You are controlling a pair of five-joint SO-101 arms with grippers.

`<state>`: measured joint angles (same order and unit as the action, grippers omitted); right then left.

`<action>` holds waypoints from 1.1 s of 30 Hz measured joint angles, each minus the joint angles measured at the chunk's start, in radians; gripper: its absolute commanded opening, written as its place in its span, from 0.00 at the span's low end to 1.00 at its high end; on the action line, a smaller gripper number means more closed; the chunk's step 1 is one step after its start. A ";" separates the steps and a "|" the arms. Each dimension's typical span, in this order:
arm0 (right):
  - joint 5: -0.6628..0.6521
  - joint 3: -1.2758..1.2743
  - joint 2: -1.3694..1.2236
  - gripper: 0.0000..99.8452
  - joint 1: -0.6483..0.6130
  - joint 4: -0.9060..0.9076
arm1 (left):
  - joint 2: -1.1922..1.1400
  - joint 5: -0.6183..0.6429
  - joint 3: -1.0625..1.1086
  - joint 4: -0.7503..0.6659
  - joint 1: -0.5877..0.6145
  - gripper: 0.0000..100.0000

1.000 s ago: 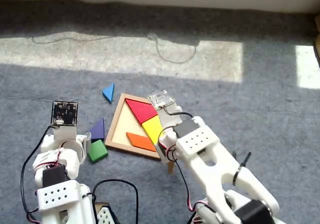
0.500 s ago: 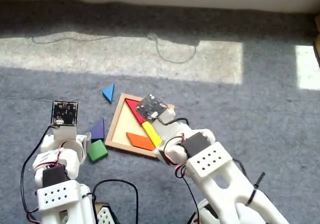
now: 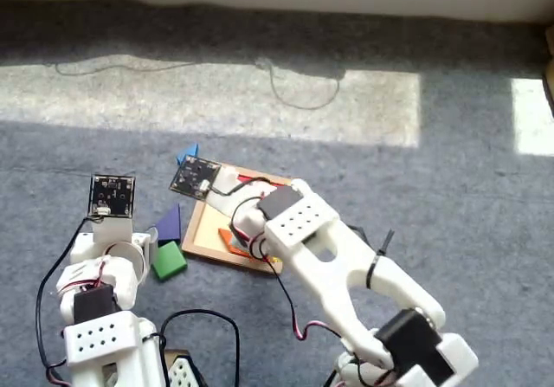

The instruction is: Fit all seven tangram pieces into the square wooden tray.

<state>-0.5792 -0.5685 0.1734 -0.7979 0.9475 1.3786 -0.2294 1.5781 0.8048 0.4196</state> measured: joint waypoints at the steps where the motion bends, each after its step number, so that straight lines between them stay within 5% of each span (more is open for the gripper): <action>1: -0.005 0.028 -0.035 0.01 0.000 0.000 | 0.000 0.000 0.000 0.000 0.000 0.26; 7: 0.005 0.144 -0.152 0.20 0.000 0.000 | 0.000 0.000 0.000 0.000 0.000 0.26; 13: 0.133 0.201 -0.152 0.22 0.008 0.011 | 0.000 0.000 0.000 0.000 0.000 0.26; 16: 0.141 0.212 -0.132 0.20 0.023 0.064 | 0.000 0.000 0.000 0.000 0.000 0.26; 22: 0.141 0.170 0.023 0.01 0.046 0.095 | 0.000 0.000 0.000 0.000 0.000 0.26; 33: 0.146 -0.087 0.055 0.01 0.069 -0.132 | 0.000 0.000 0.000 0.000 0.000 0.26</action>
<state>-0.4335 -0.6559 0.2286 -0.7288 0.8155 1.3786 -0.2294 1.5781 0.8048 0.4196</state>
